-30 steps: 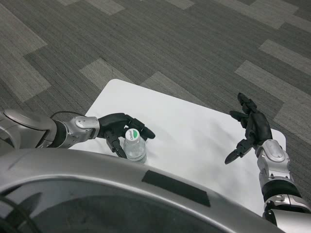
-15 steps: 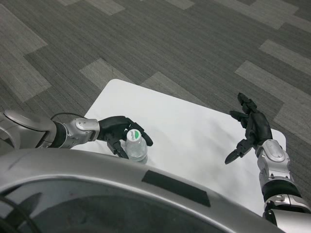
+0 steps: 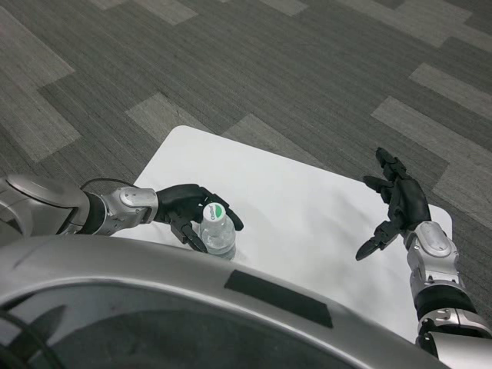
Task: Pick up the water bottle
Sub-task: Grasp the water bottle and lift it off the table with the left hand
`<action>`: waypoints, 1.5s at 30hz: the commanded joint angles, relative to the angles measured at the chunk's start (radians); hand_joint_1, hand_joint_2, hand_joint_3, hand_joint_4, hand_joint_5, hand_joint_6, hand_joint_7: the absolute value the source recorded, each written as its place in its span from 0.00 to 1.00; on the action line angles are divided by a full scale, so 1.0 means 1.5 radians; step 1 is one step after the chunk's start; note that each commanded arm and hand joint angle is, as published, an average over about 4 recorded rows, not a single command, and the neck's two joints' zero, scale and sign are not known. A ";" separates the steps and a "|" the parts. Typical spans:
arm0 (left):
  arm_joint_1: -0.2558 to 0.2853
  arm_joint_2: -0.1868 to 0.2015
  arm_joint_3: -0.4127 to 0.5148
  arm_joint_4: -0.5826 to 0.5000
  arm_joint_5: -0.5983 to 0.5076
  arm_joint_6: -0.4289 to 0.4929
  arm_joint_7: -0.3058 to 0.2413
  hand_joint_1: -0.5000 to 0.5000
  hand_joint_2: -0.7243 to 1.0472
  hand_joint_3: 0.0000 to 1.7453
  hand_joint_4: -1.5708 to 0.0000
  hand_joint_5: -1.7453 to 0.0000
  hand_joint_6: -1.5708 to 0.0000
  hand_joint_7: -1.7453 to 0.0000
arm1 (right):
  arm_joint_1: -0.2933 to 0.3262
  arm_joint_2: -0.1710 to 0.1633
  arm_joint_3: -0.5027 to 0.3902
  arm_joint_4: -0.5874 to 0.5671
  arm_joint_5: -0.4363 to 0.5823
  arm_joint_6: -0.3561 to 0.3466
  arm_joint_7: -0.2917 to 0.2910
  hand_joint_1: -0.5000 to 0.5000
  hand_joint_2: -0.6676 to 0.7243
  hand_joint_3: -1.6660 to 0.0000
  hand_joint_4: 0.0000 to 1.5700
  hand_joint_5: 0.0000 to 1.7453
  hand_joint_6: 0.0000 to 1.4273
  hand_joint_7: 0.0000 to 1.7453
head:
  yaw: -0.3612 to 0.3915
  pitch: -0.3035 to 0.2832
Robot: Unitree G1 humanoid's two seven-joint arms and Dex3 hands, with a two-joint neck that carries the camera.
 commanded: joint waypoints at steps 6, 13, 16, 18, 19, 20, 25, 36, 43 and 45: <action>-0.005 -0.002 0.001 0.011 0.003 0.005 0.001 1.00 0.85 0.03 0.58 0.15 0.00 0.64 | -0.013 -0.006 0.002 -0.005 0.003 0.000 0.000 0.38 0.95 0.92 0.00 0.50 0.00 0.00 | 0.000 0.002; -0.005 -0.006 0.001 0.025 0.002 -0.005 0.007 1.00 0.80 0.04 0.11 0.00 0.00 0.40 | -0.012 -0.006 0.002 -0.006 0.003 0.000 0.000 0.38 0.95 0.90 0.00 0.50 0.00 0.00 | -0.001 0.003; -0.005 -0.006 0.003 0.031 0.002 -0.012 0.009 1.00 0.80 0.03 0.04 0.00 0.04 0.38 | -0.012 -0.006 0.002 -0.006 0.003 0.000 0.000 0.38 0.95 0.93 0.00 0.50 0.00 0.00 | -0.002 0.004; -0.005 -0.007 0.005 0.036 0.001 -0.017 0.011 1.00 0.80 0.03 0.01 0.00 0.09 0.33 | -0.012 -0.006 0.002 -0.006 0.003 0.000 0.000 0.38 0.95 0.95 0.00 0.47 0.00 0.00 | -0.001 0.005; -0.005 -0.008 0.007 0.039 0.001 -0.019 0.012 1.00 0.80 0.04 0.01 0.00 0.10 0.31 | -0.012 -0.006 0.002 -0.006 0.003 0.000 0.000 0.38 0.95 0.95 0.00 0.47 0.00 0.00 | -0.001 0.006; -0.005 -0.008 0.008 0.040 0.001 -0.020 0.013 1.00 0.80 0.05 0.00 0.00 0.10 0.28 | -0.012 -0.006 0.002 -0.006 0.003 0.000 0.000 0.38 0.95 0.95 0.00 0.47 0.00 0.00 | -0.001 0.006; -0.005 -0.008 0.011 0.046 -0.001 -0.021 0.014 1.00 0.80 0.05 0.00 0.00 0.10 0.24 | -0.012 -0.005 0.002 -0.006 0.003 0.000 0.000 0.38 0.95 0.93 0.00 0.49 0.00 0.00 | -0.002 0.007; -0.005 -0.011 0.059 0.051 0.016 -0.027 0.016 1.00 0.80 0.05 0.00 0.00 0.14 0.22 | -0.012 -0.004 0.002 -0.006 0.003 0.000 0.000 0.38 0.95 0.92 0.00 0.47 0.00 0.00 | -0.001 0.010; 0.001 -0.014 0.201 0.054 0.164 -0.026 0.014 1.00 0.80 0.05 0.00 0.00 0.18 0.22 | -0.011 -0.004 0.002 -0.006 0.003 0.000 0.000 0.38 0.95 0.92 0.00 0.46 0.00 0.00 | -0.001 0.018; -0.002 -0.014 0.226 0.055 0.189 -0.022 0.012 1.00 0.80 0.05 0.01 0.00 0.19 0.23 | -0.010 -0.004 0.002 -0.006 0.003 0.000 0.000 0.38 0.95 0.90 0.00 0.46 0.00 0.00 | -0.001 0.019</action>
